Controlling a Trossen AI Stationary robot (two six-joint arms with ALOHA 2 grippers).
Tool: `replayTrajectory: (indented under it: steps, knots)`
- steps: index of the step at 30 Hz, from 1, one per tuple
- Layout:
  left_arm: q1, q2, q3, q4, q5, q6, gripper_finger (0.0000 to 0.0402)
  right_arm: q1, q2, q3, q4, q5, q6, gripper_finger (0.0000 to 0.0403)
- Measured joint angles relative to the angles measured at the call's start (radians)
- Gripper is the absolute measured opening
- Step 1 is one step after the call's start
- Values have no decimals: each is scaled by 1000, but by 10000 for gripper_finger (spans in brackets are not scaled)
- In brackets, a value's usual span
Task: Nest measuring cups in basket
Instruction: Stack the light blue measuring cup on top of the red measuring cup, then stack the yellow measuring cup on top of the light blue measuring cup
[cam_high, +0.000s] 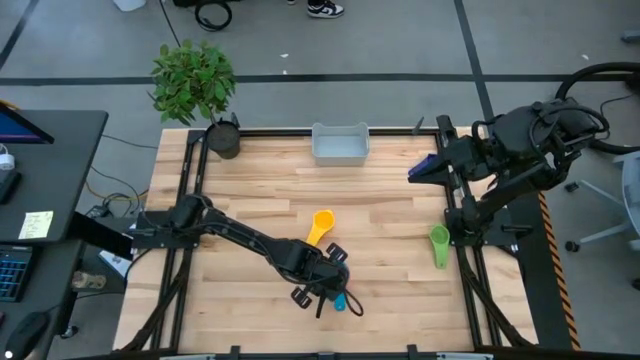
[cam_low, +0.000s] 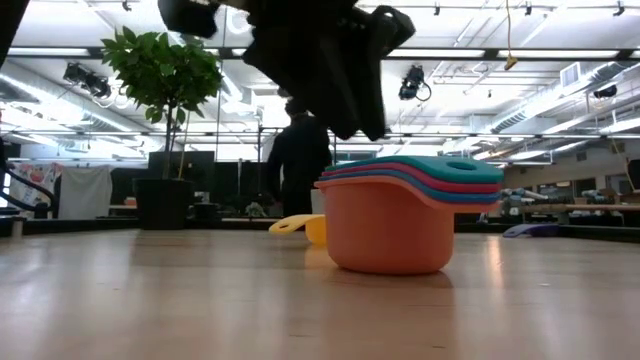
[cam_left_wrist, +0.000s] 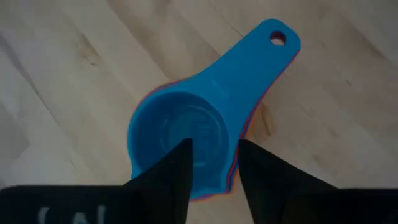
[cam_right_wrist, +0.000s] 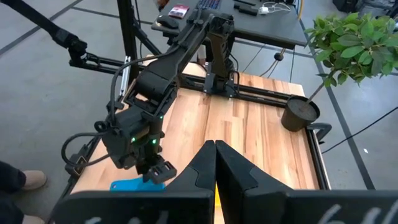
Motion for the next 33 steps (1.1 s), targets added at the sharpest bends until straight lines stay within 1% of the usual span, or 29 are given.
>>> replayTrajectory:
  steps: [4,8,14,17,22,26,30,33]
  knots:
    - [-1,-32,0,-20,-29,-47,146,0,0,0,0,-7,0,9]
    - [-1,-87,0,-83,-111,-93,147,0,0,0,0,-9,0,9]
    - [-2,-219,0,-173,-228,-194,148,0,0,0,-1,-9,9,9]
    - [5,-293,0,-197,-261,-288,148,0,0,0,-25,-9,54,9]
    - [42,-394,1,-253,-270,-531,148,-10,0,0,-162,-8,232,9]
    - [86,-435,2,-340,-271,-652,149,-23,-9,-31,-157,-3,318,9]
    - [149,-437,1,-430,-263,-761,149,-63,-18,-65,-161,8,421,9]
    - [206,-432,1,-430,-222,-819,149,-91,-22,-98,-160,54,455,9]
